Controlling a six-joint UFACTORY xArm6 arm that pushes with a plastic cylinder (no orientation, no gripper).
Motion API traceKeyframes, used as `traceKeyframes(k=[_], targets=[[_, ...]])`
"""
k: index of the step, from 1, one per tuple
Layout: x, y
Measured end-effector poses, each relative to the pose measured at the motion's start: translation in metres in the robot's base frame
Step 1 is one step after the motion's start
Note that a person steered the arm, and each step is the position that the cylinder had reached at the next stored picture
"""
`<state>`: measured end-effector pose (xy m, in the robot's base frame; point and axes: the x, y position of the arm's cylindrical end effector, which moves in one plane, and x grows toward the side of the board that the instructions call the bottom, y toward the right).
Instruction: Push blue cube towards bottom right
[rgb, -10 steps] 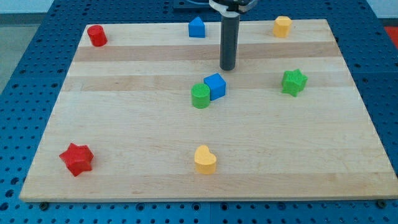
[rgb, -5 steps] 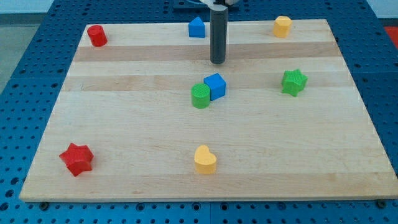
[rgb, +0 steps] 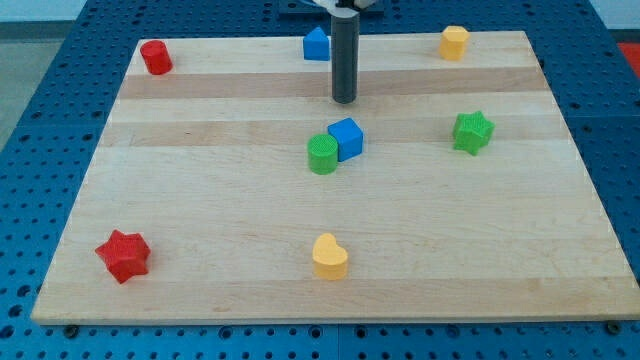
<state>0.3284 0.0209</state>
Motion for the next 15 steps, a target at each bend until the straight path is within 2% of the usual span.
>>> traceKeyframes(k=[2,3,7,9,10,13,15], targets=[[0.008,0.002],[0.037,-0.015],[0.076,-0.009],[0.128,-0.009],[0.141,-0.001],[0.142,0.096],[0.143,0.101]])
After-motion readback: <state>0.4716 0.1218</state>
